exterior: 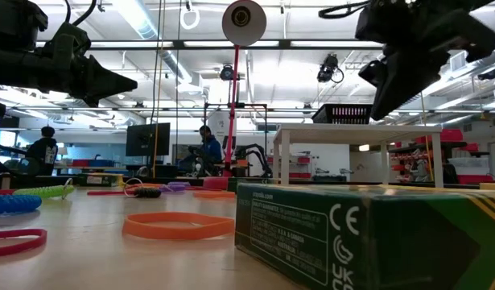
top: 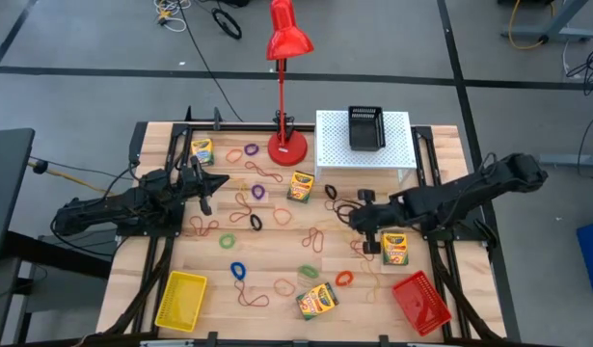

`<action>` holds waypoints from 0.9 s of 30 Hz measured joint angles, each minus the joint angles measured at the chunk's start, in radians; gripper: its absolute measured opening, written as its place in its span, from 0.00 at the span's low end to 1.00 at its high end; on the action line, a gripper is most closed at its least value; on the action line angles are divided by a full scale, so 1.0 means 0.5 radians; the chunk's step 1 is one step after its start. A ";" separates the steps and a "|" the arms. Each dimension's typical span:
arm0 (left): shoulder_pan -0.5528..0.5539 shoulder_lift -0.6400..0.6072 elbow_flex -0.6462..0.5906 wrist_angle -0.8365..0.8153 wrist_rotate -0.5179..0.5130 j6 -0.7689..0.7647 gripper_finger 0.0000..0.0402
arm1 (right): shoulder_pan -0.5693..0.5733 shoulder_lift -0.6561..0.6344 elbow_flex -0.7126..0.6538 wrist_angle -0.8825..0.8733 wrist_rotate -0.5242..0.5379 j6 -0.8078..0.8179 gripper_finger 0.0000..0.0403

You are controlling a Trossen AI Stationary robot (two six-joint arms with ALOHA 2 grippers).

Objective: Pick & Place Office Desk Supplies
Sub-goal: Put the red bin on the shelf

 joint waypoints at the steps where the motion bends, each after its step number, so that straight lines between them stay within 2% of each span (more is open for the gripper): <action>1: 0.000 0.000 0.000 0.000 0.000 0.000 0.02 | 0.016 -0.001 0.000 0.012 0.000 0.000 0.02; 14: 0.001 0.000 0.000 -0.001 0.000 0.000 0.02 | 0.177 -0.001 0.000 0.005 0.000 0.047 0.04; 20: 0.000 0.000 0.000 0.000 -0.001 0.000 0.02 | 0.273 -0.001 0.011 -0.238 0.000 0.240 0.03; 23: 0.000 0.000 0.000 0.000 -0.001 0.000 0.02 | 0.346 -0.001 0.011 -0.345 0.000 0.396 0.06; 27: 0.001 0.000 0.000 -0.001 0.000 0.000 0.02 | 0.462 0.023 0.014 -0.501 -0.010 0.597 0.15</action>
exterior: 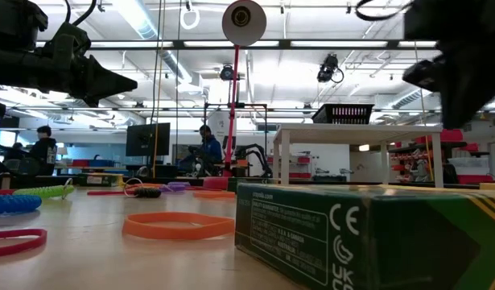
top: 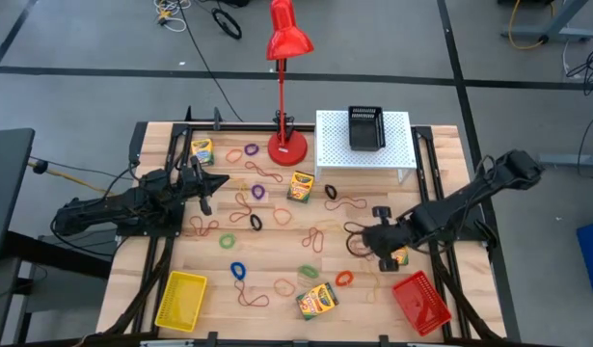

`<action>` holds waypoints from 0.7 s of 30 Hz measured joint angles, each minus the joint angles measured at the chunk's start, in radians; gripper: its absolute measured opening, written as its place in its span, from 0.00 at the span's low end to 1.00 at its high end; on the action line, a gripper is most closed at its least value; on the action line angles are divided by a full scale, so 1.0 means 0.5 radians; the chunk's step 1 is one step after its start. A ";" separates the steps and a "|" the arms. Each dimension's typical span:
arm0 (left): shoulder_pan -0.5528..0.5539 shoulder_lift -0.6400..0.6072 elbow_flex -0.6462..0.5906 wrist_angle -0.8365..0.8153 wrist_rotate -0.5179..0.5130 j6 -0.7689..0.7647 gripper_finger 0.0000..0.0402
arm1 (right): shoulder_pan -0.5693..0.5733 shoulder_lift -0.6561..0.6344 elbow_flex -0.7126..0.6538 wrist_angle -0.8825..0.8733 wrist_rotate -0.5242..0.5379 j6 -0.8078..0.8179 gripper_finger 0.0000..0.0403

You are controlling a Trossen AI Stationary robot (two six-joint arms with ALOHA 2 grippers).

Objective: Pick & Place Office Desk Supplies
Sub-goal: Put the red bin on the shelf

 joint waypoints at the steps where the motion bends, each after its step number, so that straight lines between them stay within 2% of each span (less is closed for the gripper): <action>1: -0.001 0.000 -0.001 0.001 -0.001 0.000 0.02 | 0.026 0.012 0.000 -0.064 -0.013 0.053 0.18; 8: -0.001 0.000 -0.001 0.001 -0.001 -0.001 0.02 | 0.137 0.145 0.000 -0.309 -0.261 0.359 0.37; 12: -0.001 0.000 0.000 0.000 -0.001 0.000 0.02 | 0.219 0.175 0.000 -0.360 -0.446 0.398 0.45; 15: 0.000 0.000 -0.001 0.000 0.000 -0.001 0.02 | 0.288 0.175 0.000 -0.385 -0.569 0.399 0.49; 21: 0.000 0.000 0.000 0.000 0.000 0.000 0.02 | 0.450 0.175 0.055 -0.482 -0.797 0.502 0.48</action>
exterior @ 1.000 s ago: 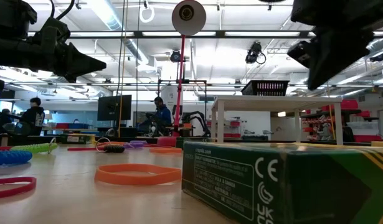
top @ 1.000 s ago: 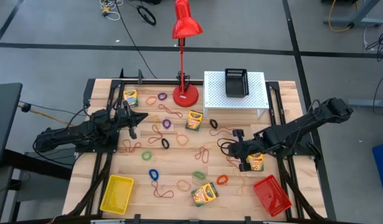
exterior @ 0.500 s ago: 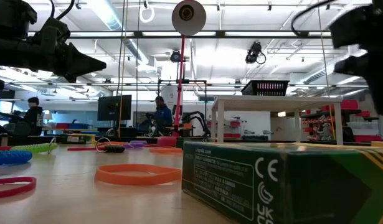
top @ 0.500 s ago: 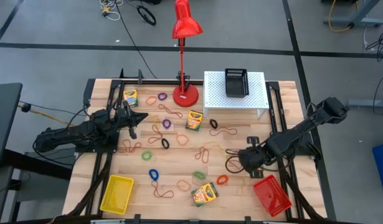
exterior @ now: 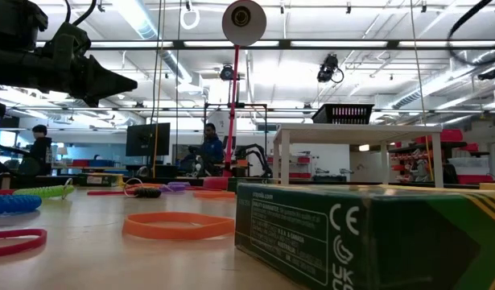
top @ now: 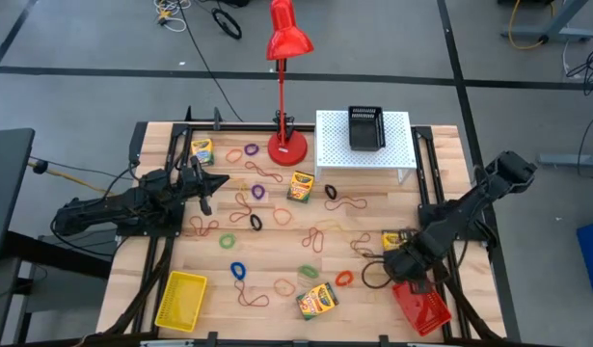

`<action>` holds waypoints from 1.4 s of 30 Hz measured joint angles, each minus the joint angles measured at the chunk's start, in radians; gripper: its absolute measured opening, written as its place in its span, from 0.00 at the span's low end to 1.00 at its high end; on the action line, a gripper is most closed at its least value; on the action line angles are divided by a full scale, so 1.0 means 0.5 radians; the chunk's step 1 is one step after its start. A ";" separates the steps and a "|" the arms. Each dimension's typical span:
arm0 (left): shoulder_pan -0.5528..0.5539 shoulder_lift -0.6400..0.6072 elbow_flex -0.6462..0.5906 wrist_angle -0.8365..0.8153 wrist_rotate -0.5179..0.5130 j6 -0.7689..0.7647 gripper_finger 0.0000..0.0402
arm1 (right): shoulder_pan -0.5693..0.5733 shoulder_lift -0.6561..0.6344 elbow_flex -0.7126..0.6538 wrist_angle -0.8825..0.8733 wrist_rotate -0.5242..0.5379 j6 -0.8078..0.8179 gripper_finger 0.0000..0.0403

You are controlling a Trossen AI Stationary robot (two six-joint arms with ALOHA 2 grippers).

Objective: Pick & Place Office Desk Supplies
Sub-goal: Put the red bin on the shelf

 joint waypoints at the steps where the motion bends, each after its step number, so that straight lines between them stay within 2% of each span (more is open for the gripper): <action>1: 0.000 0.000 0.000 0.001 0.000 0.000 0.02 | 0.022 0.000 0.028 -0.029 -0.002 0.001 0.48; 5: 0.000 0.000 0.000 0.001 0.000 0.000 0.02 | 0.061 -0.002 0.081 -0.005 0.012 0.002 0.46; 12: -0.001 0.000 -0.001 0.000 0.000 -0.001 0.02 | 0.061 0.000 -0.061 0.330 -0.002 0.001 0.42; 21: 0.000 0.000 0.000 0.001 0.000 0.000 0.02 | 0.060 0.060 -0.070 0.323 -0.042 -0.033 0.24; 27: 0.000 0.000 0.000 0.000 0.000 -0.001 0.02 | 0.057 0.246 -0.070 0.341 -0.137 -0.121 0.23; 31: 0.000 0.000 0.000 0.001 -0.001 -0.001 0.02 | 0.018 0.237 -0.064 0.344 -0.180 -0.120 0.18; 35: -0.001 0.001 0.000 0.001 -0.001 -0.001 0.02 | -0.055 0.195 0.042 0.338 -0.218 -0.069 0.04; 42: -0.001 0.001 0.000 0.000 0.000 0.000 0.02 | -0.262 0.192 0.413 0.117 -0.194 -0.151 0.04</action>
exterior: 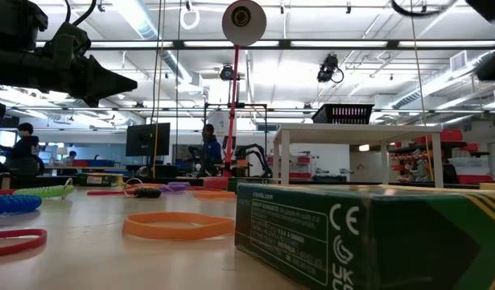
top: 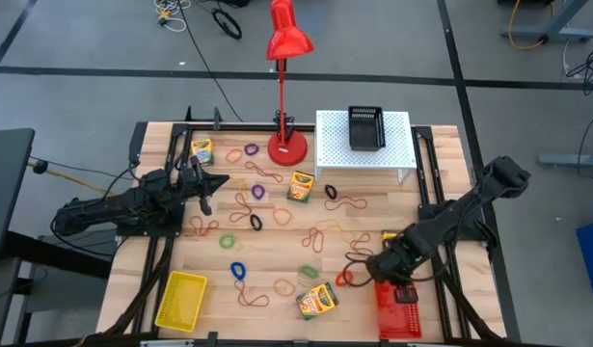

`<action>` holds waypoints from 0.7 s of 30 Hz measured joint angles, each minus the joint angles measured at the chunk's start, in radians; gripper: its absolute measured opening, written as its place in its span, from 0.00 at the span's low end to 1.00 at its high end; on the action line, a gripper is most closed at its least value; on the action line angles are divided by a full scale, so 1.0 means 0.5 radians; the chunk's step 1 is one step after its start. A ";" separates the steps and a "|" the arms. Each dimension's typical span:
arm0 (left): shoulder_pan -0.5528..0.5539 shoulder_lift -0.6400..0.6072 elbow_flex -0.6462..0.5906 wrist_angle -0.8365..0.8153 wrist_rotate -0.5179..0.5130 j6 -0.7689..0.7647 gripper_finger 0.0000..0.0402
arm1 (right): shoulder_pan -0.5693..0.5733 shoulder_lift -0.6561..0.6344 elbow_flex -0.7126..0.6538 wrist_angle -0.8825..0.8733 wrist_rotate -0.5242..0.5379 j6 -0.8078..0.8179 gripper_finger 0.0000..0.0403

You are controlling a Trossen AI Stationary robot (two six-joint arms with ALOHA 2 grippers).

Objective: Pick & Place Office Desk Supplies
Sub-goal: Put the red bin on the shelf

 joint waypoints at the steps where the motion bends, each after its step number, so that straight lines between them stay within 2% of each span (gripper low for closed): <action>1: 0.001 -0.001 -0.001 0.001 -0.001 -0.001 0.02 | -0.033 0.000 0.056 -0.044 0.039 -0.027 0.03; 5: 0.000 -0.001 0.000 0.000 0.000 0.000 0.02 | -0.207 -0.002 0.192 -0.080 0.203 -0.046 0.03; 9: 0.000 0.000 0.000 0.000 0.000 0.000 0.02 | -0.412 -0.002 0.133 0.136 0.266 0.223 0.05; 14: 0.000 -0.001 -0.001 0.001 0.000 -0.001 0.02 | -0.586 -0.013 -0.080 0.455 0.602 0.856 0.02; 21: 0.001 0.000 0.000 0.001 0.000 0.000 0.02 | -0.582 -0.141 -0.358 0.644 0.924 1.939 0.04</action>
